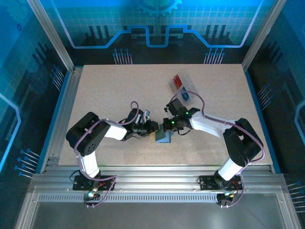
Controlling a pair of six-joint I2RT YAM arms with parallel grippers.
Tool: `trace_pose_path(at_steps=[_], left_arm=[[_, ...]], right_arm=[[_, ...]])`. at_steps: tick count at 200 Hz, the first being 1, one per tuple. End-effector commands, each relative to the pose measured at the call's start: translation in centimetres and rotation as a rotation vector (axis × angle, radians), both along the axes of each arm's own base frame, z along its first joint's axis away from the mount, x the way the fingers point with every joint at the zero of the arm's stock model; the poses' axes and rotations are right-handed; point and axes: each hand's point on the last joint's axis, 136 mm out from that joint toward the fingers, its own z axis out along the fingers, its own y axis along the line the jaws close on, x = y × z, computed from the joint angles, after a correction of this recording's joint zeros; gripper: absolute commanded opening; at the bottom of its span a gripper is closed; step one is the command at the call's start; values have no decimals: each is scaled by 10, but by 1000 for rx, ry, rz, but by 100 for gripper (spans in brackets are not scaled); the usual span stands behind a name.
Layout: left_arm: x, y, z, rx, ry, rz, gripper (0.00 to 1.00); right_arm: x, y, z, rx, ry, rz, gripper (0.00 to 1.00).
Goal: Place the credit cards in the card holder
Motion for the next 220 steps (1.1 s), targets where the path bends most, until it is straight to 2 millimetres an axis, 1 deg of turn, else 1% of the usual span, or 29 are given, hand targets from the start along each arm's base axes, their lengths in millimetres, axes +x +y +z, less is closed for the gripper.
trace_pose_path(at_steps=[1,23,34,52,68,79,89,109,129,139,149,173,196,220], left_arm=[[-59,10,-60,75,260,-52,25],[-58,5,-59,8,270,-29,28],[-58,4,-60,-10,274,-21,28],[-58,5,-61,-21,282,-9,28],[-60,7,-62,-15,283,-2,28],[-61,9,-64,-4,287,1,28],[-62,11,-66,11,288,3,28],[-64,14,-71,36,298,5,28],[-65,16,-73,49,306,10,27],[-66,17,-74,53,307,10,27],[-66,18,-75,59,310,13,27],[-67,18,-77,59,314,15,27],[-68,19,-78,60,317,16,27],[-68,19,-79,62,319,16,27]], right_arm=[[-6,33,29,130,-25,105,0],[-10,44,27,161,3,130,0],[-11,46,21,168,23,130,0],[-11,50,12,177,47,127,9],[-11,49,3,163,72,111,14],[-11,44,-3,136,84,91,15],[-10,41,-4,128,77,78,16],[-9,35,6,113,37,70,26],[-8,20,15,58,-6,50,33],[-8,12,15,44,-6,37,35],[-9,6,12,39,9,27,35],[-8,-9,-2,23,44,-5,38],[-8,-12,-13,28,72,-11,41],[-9,-13,-23,22,94,-16,41]])
